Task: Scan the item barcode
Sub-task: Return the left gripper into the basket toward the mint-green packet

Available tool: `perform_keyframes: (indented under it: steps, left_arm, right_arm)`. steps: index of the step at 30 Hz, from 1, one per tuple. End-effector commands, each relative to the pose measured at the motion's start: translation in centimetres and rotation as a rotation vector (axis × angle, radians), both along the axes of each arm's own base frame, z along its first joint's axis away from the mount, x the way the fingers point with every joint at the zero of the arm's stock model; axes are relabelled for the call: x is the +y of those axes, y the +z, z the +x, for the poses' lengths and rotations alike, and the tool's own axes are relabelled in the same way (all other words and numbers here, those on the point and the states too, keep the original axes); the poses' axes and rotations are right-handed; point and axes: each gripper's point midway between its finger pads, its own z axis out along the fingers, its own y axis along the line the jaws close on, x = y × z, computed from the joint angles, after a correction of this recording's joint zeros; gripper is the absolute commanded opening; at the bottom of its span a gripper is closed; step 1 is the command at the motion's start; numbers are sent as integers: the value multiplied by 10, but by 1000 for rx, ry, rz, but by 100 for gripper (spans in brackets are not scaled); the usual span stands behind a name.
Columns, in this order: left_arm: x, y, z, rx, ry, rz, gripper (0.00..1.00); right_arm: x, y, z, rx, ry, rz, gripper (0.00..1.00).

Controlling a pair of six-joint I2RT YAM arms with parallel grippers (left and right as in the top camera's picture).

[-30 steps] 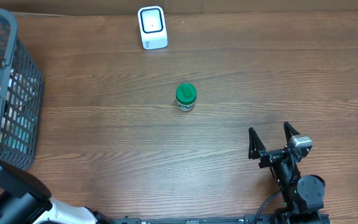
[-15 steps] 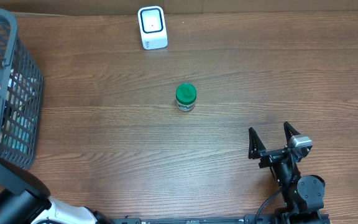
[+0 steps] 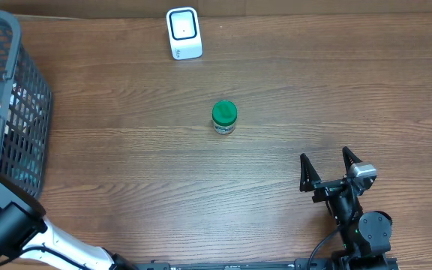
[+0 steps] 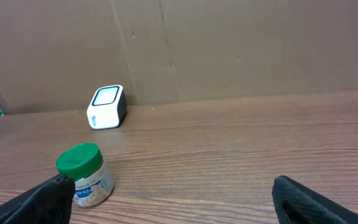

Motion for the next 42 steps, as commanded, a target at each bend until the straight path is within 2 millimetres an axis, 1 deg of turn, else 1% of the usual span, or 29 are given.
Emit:
perform_keyframes:
  steps: [1,4,7,9,11,12,14,16,18,19,21,23,26,28,31,33,37,40,42]
  left_arm:
    - [-7,-27,-6,53,-19,-52,84]
    - [-9,-38,-8,72,-19,-72,80]
    - [-11,-46,-9,87,-18,-87,70]
    - [-11,-49,-10,91,-18,-91,56]
    - [-11,-49,-10,90,-18,-90,39]
    - [-11,-49,-9,89,-18,-90,33]
    - [-11,-49,-10,92,-18,-93,27]
    - [-13,-48,-11,97,-18,-98,19]
    - [-13,-47,-12,101,-18,-102,7]
    - [-13,-45,-12,103,-18,-104,4]
    - [-12,-39,-11,104,-18,-106,4]
    - [-9,-29,-7,102,-22,-102,4]
    - [-2,-5,0,88,-21,-90,4]
    - [3,15,7,67,-22,-80,4]
    - [6,52,23,-18,-28,-78,4]
    - [6,81,36,-94,-35,-71,4]
    - [3,151,54,-256,-64,-8,4]
    - [-2,206,57,-365,-82,73,4]
    - [-7,235,55,-419,-87,120,4]
  right_arm:
    - [0,-1,0,-5,-1,3,100]
    - [0,-1,0,-5,-1,3,100]
    - [0,-1,0,-5,-1,3,100]
    - [0,-1,0,-5,-1,3,100]
    - [0,-1,0,-5,-1,3,100]
    - [0,-1,0,-5,-1,3,100]
    - [0,-1,0,-5,-1,3,100]
    - [0,-1,0,-5,-1,3,100]
    - [0,-1,0,-5,-1,3,100]
    - [0,-1,0,-5,-1,3,100]
    - [0,-1,0,-5,-1,3,100]
    - [0,-1,0,-5,-1,3,100]
    - [0,-1,0,-5,-1,3,100]
    - [0,-1,0,-5,-1,3,100]
    - [0,-1,0,-5,-1,3,100]
    - [0,-1,0,-5,-1,3,100]
    - [0,-1,0,-5,-1,3,100]
    - [0,-1,0,-5,-1,3,100]
    - [0,-1,0,-5,-1,3,100]
